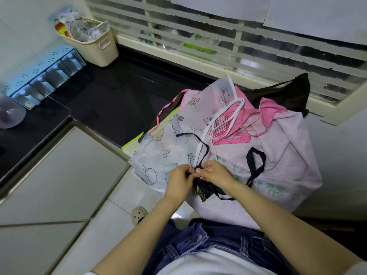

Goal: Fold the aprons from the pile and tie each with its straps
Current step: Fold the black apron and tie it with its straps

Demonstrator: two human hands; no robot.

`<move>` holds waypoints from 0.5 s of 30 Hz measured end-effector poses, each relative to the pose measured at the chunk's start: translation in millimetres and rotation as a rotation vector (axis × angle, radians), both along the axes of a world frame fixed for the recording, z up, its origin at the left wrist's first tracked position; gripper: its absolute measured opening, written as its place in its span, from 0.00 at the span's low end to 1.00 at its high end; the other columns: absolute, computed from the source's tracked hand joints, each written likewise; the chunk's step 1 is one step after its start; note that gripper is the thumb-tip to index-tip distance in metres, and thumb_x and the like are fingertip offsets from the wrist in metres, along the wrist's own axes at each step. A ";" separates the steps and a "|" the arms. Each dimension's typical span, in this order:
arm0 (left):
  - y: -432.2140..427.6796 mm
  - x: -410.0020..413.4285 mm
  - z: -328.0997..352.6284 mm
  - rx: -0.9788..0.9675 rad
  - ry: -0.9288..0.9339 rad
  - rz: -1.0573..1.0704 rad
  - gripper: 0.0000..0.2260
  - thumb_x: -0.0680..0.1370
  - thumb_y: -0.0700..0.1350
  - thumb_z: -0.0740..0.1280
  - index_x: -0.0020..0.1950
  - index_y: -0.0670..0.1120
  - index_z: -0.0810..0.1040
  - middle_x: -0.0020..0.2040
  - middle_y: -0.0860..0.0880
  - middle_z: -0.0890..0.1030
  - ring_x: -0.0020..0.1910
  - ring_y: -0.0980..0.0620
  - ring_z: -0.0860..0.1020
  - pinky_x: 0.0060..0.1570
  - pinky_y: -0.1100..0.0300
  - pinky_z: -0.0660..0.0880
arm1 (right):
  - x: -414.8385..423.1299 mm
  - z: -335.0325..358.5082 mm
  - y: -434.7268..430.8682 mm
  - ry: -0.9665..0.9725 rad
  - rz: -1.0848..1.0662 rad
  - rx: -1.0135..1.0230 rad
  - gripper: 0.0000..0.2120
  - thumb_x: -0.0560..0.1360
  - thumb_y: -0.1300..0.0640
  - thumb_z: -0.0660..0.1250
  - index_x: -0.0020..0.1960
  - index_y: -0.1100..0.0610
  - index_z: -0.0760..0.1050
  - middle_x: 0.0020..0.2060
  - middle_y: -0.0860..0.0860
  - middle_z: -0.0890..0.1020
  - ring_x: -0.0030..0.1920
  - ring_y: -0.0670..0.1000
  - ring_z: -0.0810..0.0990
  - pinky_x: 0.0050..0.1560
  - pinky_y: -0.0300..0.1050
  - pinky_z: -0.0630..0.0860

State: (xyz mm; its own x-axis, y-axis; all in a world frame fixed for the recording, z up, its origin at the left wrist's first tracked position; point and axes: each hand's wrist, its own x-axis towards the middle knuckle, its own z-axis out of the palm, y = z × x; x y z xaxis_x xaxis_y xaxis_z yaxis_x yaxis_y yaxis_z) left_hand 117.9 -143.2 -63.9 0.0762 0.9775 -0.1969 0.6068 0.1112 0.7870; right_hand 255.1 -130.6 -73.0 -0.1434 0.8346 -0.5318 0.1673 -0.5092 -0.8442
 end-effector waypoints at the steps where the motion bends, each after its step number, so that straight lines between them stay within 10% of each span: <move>1: 0.0 0.1 0.6 -0.018 0.007 0.001 0.07 0.75 0.36 0.68 0.38 0.45 0.76 0.33 0.57 0.75 0.33 0.63 0.73 0.36 0.76 0.67 | -0.6 0.0 -1.3 0.014 -0.037 0.010 0.05 0.76 0.63 0.66 0.45 0.58 0.70 0.35 0.52 0.79 0.35 0.44 0.77 0.33 0.27 0.72; 15: 2.8 -1.9 -3.4 -0.093 0.042 0.002 0.05 0.77 0.38 0.64 0.41 0.44 0.73 0.37 0.52 0.75 0.37 0.55 0.72 0.35 0.75 0.66 | -6.1 -8.0 -11.7 -0.303 0.118 0.300 0.08 0.75 0.64 0.67 0.52 0.59 0.82 0.46 0.51 0.77 0.43 0.46 0.77 0.43 0.22 0.69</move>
